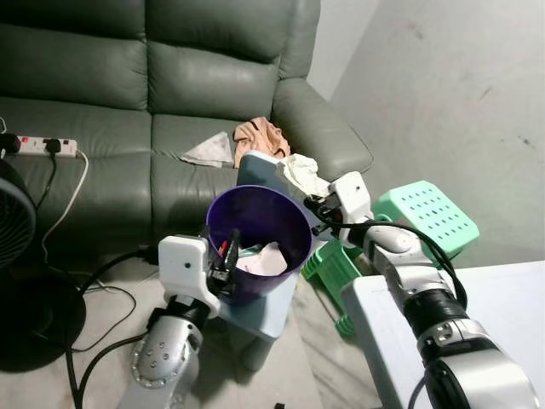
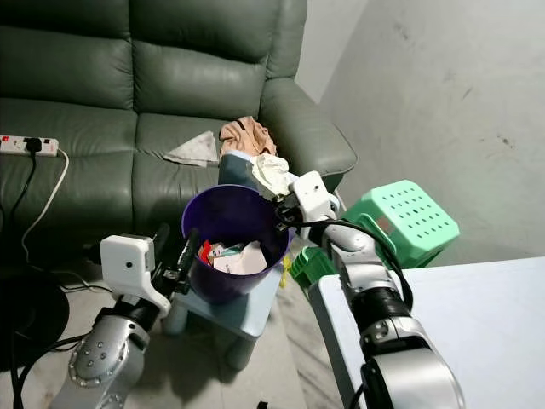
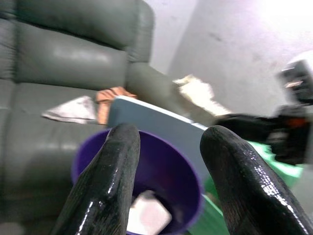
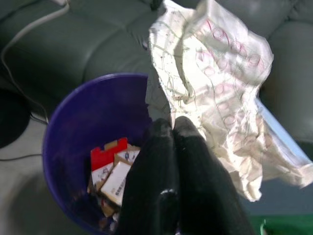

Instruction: Picking trash to rubbish bin

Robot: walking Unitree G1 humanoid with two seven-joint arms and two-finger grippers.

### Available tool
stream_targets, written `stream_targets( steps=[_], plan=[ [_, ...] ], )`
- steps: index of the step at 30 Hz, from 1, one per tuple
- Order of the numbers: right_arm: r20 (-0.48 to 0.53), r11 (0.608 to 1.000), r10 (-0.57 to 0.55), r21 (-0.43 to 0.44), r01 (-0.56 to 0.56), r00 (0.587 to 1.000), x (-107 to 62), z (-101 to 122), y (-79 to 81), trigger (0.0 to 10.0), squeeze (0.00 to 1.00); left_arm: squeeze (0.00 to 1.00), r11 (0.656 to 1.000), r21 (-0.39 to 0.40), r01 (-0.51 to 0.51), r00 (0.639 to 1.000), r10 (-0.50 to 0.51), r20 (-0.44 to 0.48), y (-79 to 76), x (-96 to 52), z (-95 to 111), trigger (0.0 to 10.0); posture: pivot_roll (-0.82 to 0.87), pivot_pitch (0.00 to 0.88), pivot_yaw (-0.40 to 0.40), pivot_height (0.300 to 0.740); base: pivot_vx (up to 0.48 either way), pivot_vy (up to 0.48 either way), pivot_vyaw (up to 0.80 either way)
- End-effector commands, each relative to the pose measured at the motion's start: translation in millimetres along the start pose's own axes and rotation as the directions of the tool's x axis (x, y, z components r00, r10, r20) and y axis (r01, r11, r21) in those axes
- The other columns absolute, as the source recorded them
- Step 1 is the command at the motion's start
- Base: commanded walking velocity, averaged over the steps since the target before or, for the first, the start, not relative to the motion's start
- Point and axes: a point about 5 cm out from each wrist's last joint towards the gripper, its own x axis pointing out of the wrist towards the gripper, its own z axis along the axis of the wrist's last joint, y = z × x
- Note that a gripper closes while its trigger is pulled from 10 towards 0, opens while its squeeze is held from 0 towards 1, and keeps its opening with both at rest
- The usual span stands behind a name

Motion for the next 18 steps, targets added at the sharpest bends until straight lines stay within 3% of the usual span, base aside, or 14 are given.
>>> stream_targets(
  steps=[1,9,18],
  plan=[
    [-0.035,0.999,-0.045,0.001,0.045,0.998,-0.2,-5,-5.9,10.0,0.0,0.0,0.999,-0.026,0.039,0.999,-0.04,-0.012,-17.2,-3.9,5,10.0,0.21,0.189,-0.291,0.74,0.0,0.0,0.0],
    [-0.068,0.987,-0.13,0.081,0.135,0.989,7.8,-6,-3.8,10.0,0.0,0.0,0.994,-0.062,0.095,0.995,-0.097,-0.031,-35.6,-10.0,12,10.0,0.18,0.241,-0.272,0.74,0.0,0.0,0.0],
    [-0.063,0.994,-0.078,0.075,0.083,0.995,17.7,2,7.8,10.0,0.0,0.0,0.989,-0.084,0.125,0.99,-0.13,-0.055,-43.6,-13.2,17,10.0,0.17,0.278,-0.261,0.74,0.0,0.0,0.0]
  ],
)
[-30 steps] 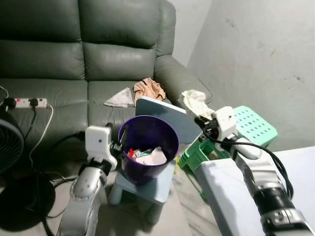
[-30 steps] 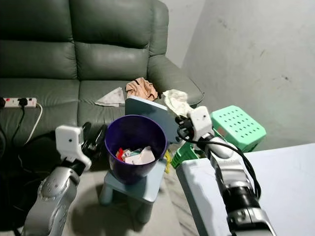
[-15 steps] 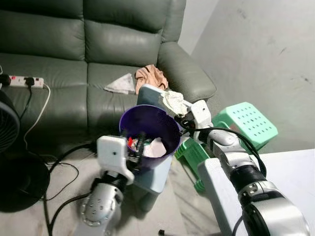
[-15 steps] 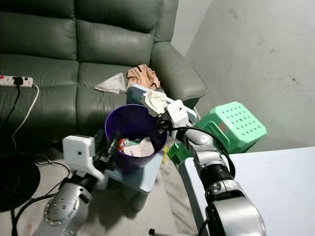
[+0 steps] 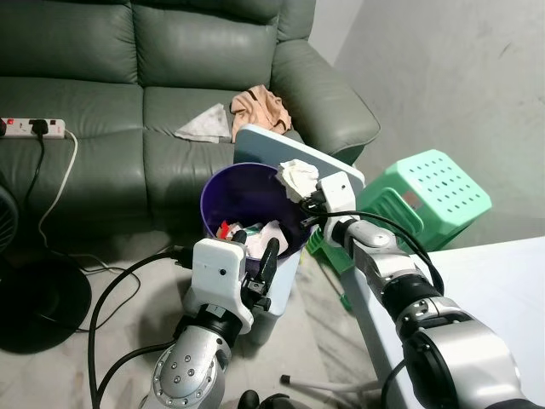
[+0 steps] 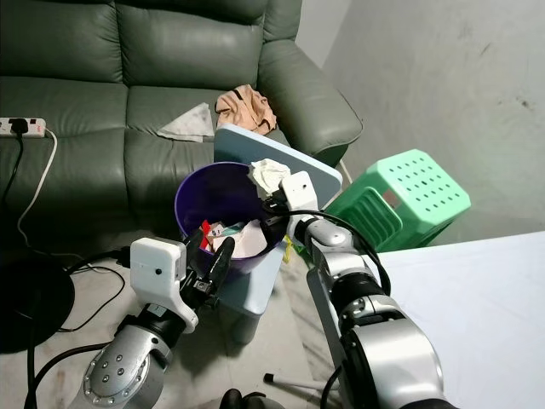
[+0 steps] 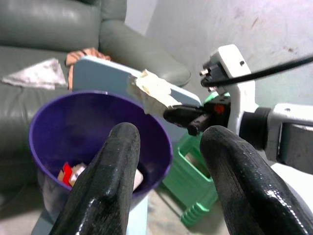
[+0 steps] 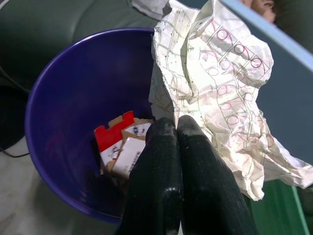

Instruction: Picking trash to rubbish bin

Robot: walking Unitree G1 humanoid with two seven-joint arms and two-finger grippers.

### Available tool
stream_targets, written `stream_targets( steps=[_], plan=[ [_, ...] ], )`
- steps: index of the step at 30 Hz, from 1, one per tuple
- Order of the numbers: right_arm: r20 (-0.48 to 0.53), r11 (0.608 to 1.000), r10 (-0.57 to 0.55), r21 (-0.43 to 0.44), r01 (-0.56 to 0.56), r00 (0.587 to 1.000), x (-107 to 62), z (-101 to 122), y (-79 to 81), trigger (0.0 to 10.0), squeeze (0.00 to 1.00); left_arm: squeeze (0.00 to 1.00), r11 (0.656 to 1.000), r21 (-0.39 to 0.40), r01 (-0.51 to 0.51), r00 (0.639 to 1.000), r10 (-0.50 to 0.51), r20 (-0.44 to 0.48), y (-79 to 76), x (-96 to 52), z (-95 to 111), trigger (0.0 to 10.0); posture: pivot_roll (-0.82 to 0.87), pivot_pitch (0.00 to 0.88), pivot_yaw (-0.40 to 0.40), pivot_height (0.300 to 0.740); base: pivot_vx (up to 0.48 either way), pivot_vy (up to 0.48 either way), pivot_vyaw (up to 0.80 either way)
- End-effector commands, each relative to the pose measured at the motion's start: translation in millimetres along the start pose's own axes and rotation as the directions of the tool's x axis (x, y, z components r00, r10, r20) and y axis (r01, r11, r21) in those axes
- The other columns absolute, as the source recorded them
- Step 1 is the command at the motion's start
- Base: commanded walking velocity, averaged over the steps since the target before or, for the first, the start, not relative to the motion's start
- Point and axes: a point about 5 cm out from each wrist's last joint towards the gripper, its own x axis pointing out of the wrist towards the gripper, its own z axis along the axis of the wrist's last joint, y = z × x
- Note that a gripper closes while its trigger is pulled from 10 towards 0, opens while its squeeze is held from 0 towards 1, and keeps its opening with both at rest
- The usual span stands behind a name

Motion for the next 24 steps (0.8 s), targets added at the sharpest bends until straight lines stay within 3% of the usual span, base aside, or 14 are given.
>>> stream_targets(
  steps=[1,8,9,10,24],
  plan=[
    [-0.011,1.0,0.003,-0.005,-0.003,1.0,-0.3,0,-2.4,10.0,0.0,0.0,0.997,-0.052,0.052,0.999,-0.052,0.011,-19.6,-4.1,5,10.0,0.16,0.283,-0.262,0.74,0.0,0.0,0.0],
    [-0.031,0.992,0.102,-0.066,-0.104,0.994,5.2,-1,16.9,10.0,0.0,0.0,0.997,-0.061,0.05,0.999,-0.051,-0.009,-23.1,-5.3,0,10.0,0.16,0.292,-0.27,0.74,0.0,0.0,0.0],
    [-0.032,0.991,0.111,-0.067,-0.113,0.993,6.1,-1,19.6,10.0,0.86,0.0,0.997,-0.061,0.05,0.999,-0.05,-0.009,-22.9,-4.9,0,10.0,0.16,0.293,-0.271,0.74,0.0,0.0,0.0],
    [-0.032,0.99,0.121,-0.063,-0.122,0.992,7.0,-1,22.0,10.0,1.0,0.0,0.997,-0.063,0.048,0.999,-0.048,-0.008,-22.7,-4.3,1,10.0,0.16,0.294,-0.273,0.74,0.0,0.0,0.0],
    [-0.018,0.99,0.131,-0.055,-0.132,0.991,6.8,5,17.9,10.0,1.0,0.0,0.996,-0.078,0.033,0.999,-0.032,0.005,-22.6,-2.9,2,10.0,0.16,0.285,-0.292,0.74,0.0,0.0,0.0]
  ],
)
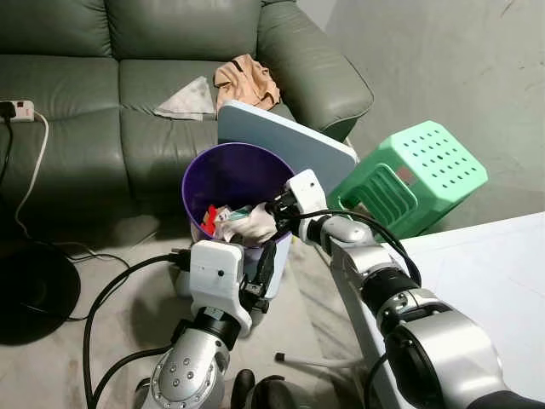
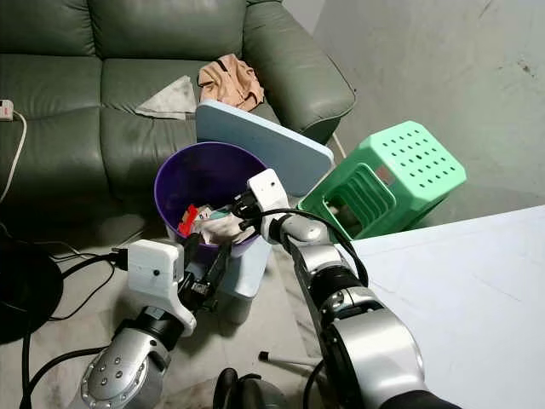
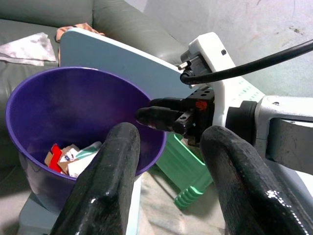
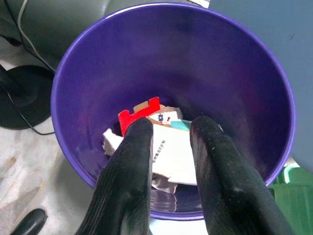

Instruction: Picking trash to rubbish bin

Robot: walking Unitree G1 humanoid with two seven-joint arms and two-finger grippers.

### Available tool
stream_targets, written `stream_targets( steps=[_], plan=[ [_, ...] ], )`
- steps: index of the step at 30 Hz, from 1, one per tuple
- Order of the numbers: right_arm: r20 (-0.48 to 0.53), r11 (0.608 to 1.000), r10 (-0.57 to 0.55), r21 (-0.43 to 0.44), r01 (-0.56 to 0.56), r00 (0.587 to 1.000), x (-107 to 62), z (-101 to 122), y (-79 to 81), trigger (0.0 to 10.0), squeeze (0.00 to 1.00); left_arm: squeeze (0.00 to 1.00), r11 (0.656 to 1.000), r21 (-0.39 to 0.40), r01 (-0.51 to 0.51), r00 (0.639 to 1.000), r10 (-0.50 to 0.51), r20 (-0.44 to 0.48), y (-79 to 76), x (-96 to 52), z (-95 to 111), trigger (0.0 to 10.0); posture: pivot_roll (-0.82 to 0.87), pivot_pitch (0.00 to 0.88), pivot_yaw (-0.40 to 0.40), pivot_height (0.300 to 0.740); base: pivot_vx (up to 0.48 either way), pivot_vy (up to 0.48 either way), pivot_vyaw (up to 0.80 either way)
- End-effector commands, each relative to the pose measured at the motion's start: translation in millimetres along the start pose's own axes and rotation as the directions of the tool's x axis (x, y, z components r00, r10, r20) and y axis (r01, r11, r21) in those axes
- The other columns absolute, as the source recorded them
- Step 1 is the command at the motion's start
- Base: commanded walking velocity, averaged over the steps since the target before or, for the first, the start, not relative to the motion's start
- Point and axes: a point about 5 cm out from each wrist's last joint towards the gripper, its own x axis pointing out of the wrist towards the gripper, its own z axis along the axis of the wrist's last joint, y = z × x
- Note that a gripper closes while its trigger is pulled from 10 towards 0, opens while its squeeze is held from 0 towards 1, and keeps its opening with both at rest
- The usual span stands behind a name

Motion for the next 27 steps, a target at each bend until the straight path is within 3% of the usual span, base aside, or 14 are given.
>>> stream_targets(
  steps=[1,7,9,10,11,12,20,21,22,25,26,27],
  plan=[
    [-0.025,1.0,-0.021,0.009,0.021,0.999,-5.1,-6,-9.1,10.0,1.0,0.0,0.996,-0.072,0.059,0.998,-0.058,0.016,-22.2,-0.7,3,10.0,0.16,0.285,-0.292,0.74,0.0,0.0,0.0],
    [-0.001,1.0,-0.022,0.003,0.022,1.0,-5.4,-1,-11.6,10.0,1.0,0.0,0.996,-0.075,0.049,0.999,-0.047,0.027,-18.2,1.8,3,10.0,0.16,0.264,-0.292,0.74,0.0,0.0,0.0],
    [0.03,0.999,-0.018,0.035,0.017,0.999,-6.4,4,-14.3,10.0,0.95,0.0,0.997,-0.065,0.05,0.998,-0.048,0.036,-16.5,3.6,3,10.0,0.16,0.25,-0.29,0.74,0.0,0.0,0.0],
    [0.059,0.998,0.0,0.059,-0.004,0.998,-7.3,7,-15.3,10.0,0.46,0.0,0.997,-0.064,0.052,0.998,-0.049,0.038,-15.9,4.6,3,10.0,0.17,0.245,-0.289,0.74,0.0,0.0,0.0],
    [0.079,0.997,0.012,0.073,-0.018,0.997,-7.9,8,-15.7,10.0,0.46,0.0,0.997,-0.064,0.052,0.998,-0.05,0.038,-15.3,5.0,3,10.0,0.17,0.239,-0.289,0.74,0.0,0.0,0.0],
    [0.111,0.993,0.043,0.104,-0.054,0.993,-9.6,11,-16.9,10.0,0.0,0.0,0.997,-0.057,0.051,0.998,-0.049,0.043,-13.6,6.4,3,10.0,0.16,0.228,-0.287,0.74,0.0,0.0,0.0],
    [0.319,0.981,-0.004,0.186,-0.058,0.948,-31.6,21,-42.9,10.0,0.0,0.0,0.999,-0.02,0.04,0.995,-0.038,0.087,2.6,19.1,7,10.0,0.15,0.172,-0.268,0.74,0.0,0.0,0.0],
    [0.392,0.982,-0.05,0.189,-0.027,0.919,-45.8,23,-55.7,10.0,0.0,0.0,1.0,-0.005,0.016,0.994,-0.015,0.11,13.6,25.3,9,10.0,0.15,0.154,-0.26,0.74,0.0,0.0,0.0],
    [0.392,0.982,-0.05,0.189,-0.027,0.919,-45.8,23,-55.7,10.0,0.0,0.0,1.0,-0.005,0.016,0.994,-0.015,0.11,13.6,25.3,9,10.0,0.15,0.154,-0.26,0.74,0.0,0.0,0.0],
    [0.484,0.98,-0.137,0.193,0.048,0.864,-70.5,22,-70.7,10.0,0.0,0.0,0.999,0.001,-0.04,0.99,0.04,0.136,36.7,34.3,13,10.0,0.13,0.114,-0.237,0.74,0.0,0.0,0.0],
    [0.484,0.98,-0.137,0.193,0.048,0.864,-70.5,22,-70.7,10.0,0.0,0.0,0.999,0.001,-0.04,0.99,0.04,0.136,36.7,34.3,13,10.0,0.13,0.114,-0.237,0.74,0.0,0.0,0.0],
    [0.499,0.979,-0.184,0.172,0.111,0.847,-80.2,19,-74.4,10.0,0.0,0.0,0.998,0.035,-0.058,0.988,0.053,0.142,47.7,37.5,12,10.0,0.11,0.081,-0.215,0.74,0.0,0.0,0.0]
  ],
)
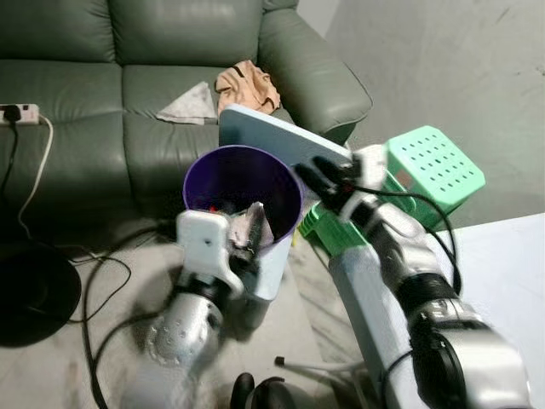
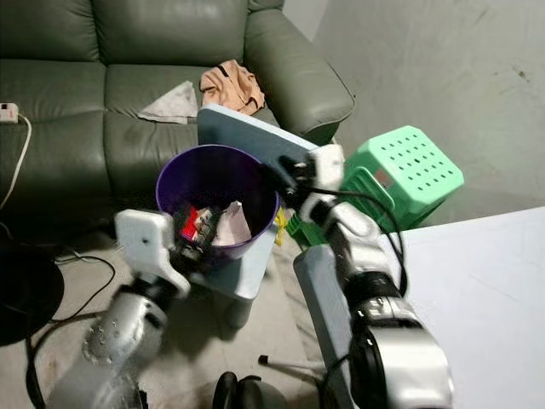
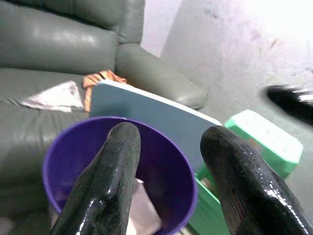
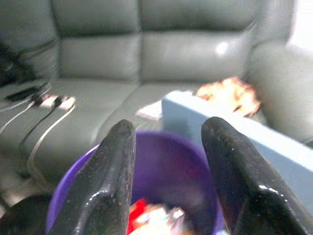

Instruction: Picking trash to rubbish bin

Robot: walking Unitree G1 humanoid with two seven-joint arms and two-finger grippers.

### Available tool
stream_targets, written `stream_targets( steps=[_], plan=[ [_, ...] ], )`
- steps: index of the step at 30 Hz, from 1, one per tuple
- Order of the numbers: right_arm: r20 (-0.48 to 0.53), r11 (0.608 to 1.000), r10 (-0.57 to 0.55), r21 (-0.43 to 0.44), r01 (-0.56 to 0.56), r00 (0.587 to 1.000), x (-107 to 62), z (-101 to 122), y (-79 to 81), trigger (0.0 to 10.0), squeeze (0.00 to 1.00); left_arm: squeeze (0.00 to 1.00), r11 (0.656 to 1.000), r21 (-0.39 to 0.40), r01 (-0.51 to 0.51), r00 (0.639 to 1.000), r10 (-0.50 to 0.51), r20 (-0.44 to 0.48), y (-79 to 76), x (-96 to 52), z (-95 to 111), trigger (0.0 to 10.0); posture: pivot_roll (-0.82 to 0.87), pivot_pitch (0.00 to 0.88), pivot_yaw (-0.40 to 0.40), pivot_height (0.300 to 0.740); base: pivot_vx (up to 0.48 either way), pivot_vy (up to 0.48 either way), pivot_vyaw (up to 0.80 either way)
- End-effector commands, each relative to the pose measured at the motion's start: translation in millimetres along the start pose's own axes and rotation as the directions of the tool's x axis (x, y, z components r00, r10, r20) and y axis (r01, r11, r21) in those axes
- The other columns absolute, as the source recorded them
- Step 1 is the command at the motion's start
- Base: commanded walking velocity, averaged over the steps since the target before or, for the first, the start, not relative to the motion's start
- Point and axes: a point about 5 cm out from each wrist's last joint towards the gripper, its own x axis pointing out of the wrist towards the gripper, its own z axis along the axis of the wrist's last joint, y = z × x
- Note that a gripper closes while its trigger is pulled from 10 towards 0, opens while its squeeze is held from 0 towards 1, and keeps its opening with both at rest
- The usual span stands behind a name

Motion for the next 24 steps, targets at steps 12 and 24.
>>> stream_targets(
  steps=[12,24],
  plan=[
    [0.167,0.935,-0.306,-0.132,0.329,0.937,-69.4,9,-19.9,10.0,0.0,0.0,0.992,0.032,-0.124,0.992,0.125,-0.017,58.5,26.7,-17,10.0,0.04,0.0,-0.128,0.74,0.0,0.0,0.0],
    [0.159,0.852,-0.487,-0.127,0.507,0.859,-106.6,3,-16.0,10.0,0.0,0.0,0.99,0.042,-0.134,0.991,0.135,-0.01,70.8,43.8,-29,10.0,-0.01,0.0,-0.093,0.74,0.0,0.0,0.0]
  ],
)
